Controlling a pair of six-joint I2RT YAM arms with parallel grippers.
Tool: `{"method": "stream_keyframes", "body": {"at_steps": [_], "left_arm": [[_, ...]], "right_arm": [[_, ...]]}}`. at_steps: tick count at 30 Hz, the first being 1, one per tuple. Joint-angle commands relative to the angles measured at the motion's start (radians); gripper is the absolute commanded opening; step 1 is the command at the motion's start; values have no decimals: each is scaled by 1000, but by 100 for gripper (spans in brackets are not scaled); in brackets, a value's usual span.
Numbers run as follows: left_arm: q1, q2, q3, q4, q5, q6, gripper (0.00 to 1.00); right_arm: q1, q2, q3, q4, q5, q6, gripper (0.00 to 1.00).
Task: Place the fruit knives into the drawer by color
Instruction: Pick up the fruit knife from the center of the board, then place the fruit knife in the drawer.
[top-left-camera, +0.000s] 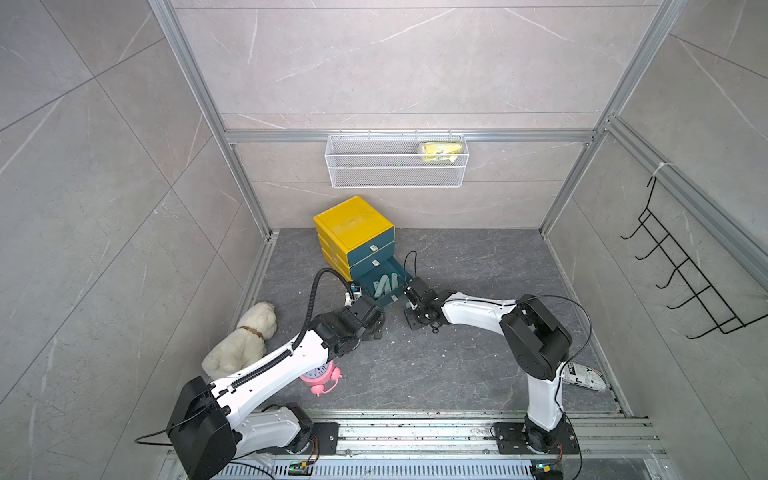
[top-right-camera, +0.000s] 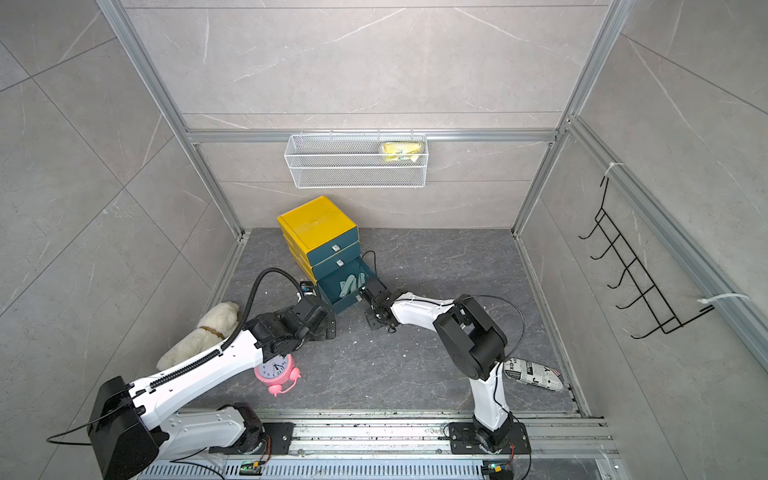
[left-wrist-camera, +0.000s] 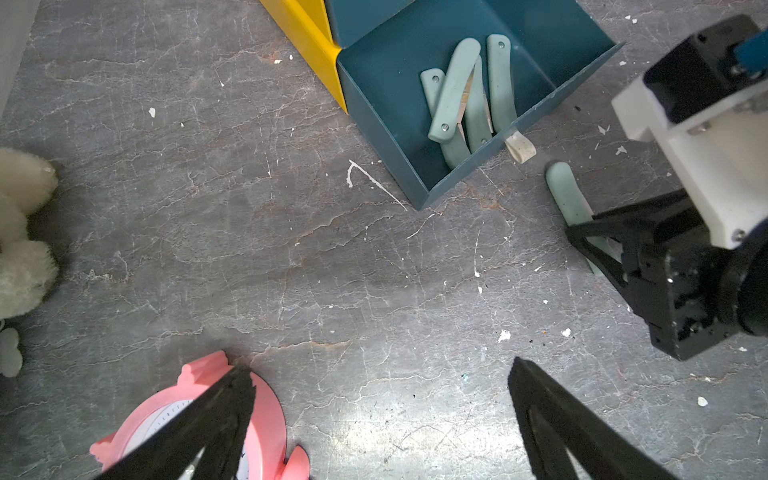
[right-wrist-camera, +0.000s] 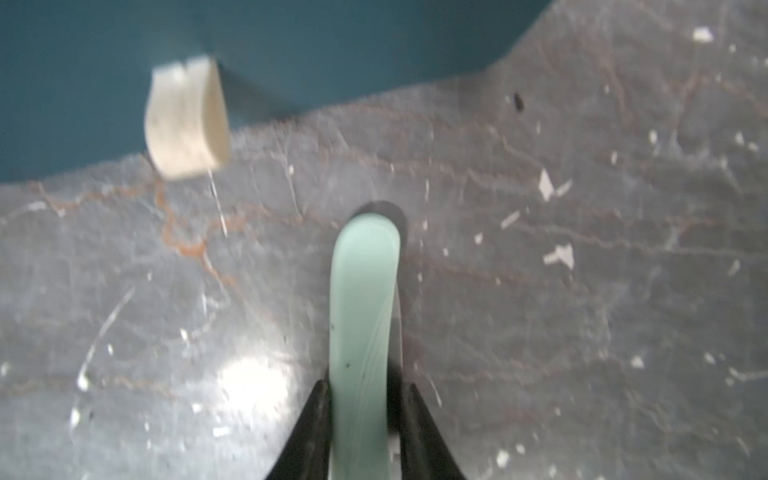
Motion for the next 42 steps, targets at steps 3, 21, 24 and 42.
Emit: {"method": "stream_keyframes", "body": {"at_steps": [3,21,24,42], "left_arm": [[11,2,6,17,0,-11,99],[37,19,-14,28,49,-30,99],[36,-1,-15,9,49,-34,99],[42,-64,61,-60,39,-18,99]], "right_arm": [[3,-131,-110,30,-61,57,16],[1,-210,157,1,-96,78,17],[-12,-74,296,-7,-86,116,18],[-38,236,571,-38,-57,261,48]]}}
